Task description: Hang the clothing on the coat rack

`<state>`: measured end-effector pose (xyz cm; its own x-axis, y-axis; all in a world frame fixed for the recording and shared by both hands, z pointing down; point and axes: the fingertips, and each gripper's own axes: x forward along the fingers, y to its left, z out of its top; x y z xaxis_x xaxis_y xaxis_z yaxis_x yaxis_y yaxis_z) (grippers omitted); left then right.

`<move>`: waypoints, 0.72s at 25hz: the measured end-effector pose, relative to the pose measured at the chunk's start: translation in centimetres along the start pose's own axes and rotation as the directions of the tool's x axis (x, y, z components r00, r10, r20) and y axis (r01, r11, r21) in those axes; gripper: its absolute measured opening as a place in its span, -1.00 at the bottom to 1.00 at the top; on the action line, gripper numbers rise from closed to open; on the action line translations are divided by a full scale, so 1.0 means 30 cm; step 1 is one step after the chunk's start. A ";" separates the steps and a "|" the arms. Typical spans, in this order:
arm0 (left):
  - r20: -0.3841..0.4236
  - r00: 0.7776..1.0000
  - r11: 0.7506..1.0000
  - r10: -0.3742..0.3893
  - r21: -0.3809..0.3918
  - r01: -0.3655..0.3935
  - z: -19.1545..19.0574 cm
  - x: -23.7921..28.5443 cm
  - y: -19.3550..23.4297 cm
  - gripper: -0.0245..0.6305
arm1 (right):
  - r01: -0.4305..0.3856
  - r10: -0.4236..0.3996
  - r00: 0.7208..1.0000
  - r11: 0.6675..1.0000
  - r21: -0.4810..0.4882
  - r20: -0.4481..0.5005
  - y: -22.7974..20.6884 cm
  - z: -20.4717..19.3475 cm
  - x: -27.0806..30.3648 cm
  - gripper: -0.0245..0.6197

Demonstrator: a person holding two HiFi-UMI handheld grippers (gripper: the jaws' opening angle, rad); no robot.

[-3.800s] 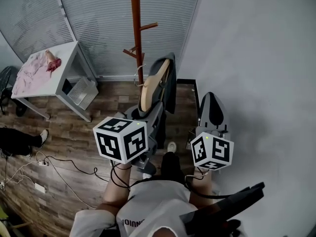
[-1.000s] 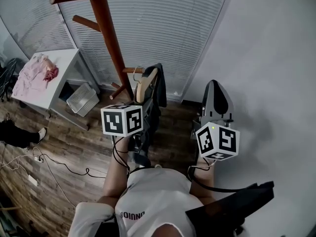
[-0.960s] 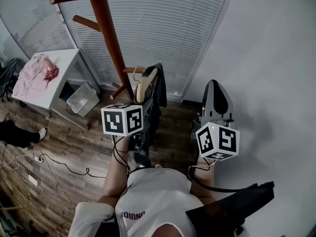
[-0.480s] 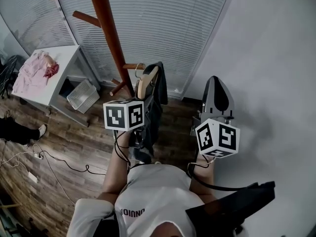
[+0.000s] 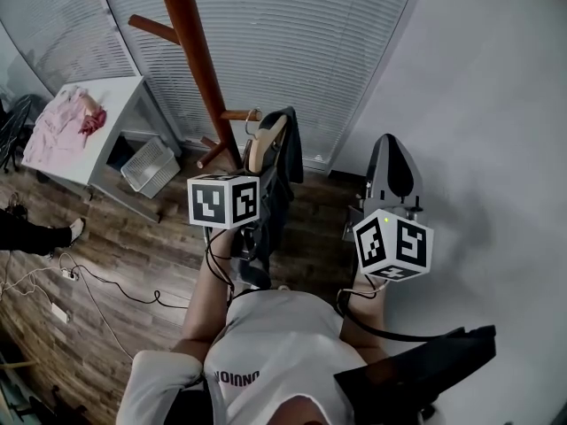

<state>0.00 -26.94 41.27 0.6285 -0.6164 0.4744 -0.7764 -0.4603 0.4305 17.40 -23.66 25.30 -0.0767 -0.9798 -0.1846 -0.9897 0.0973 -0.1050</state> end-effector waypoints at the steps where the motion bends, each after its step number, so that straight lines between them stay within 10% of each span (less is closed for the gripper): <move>1: -0.002 1.000 1.000 -0.003 0.002 0.003 -0.005 -0.001 -0.007 -0.87 | 0.001 -0.001 1.000 1.000 -0.002 0.000 -0.002 0.005 -0.006 -0.86; 18: -0.028 1.000 1.000 -0.002 -0.006 0.002 -0.042 0.032 0.007 -0.87 | 0.022 -0.022 1.000 1.000 0.017 -0.018 -0.024 -0.021 -0.004 -0.86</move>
<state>0.50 -26.82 42.79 0.6310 -0.5976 0.4947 -0.7750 -0.4577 0.4357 18.05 -23.72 26.01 -0.0574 -0.9847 -0.1647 -0.9890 0.0786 -0.1254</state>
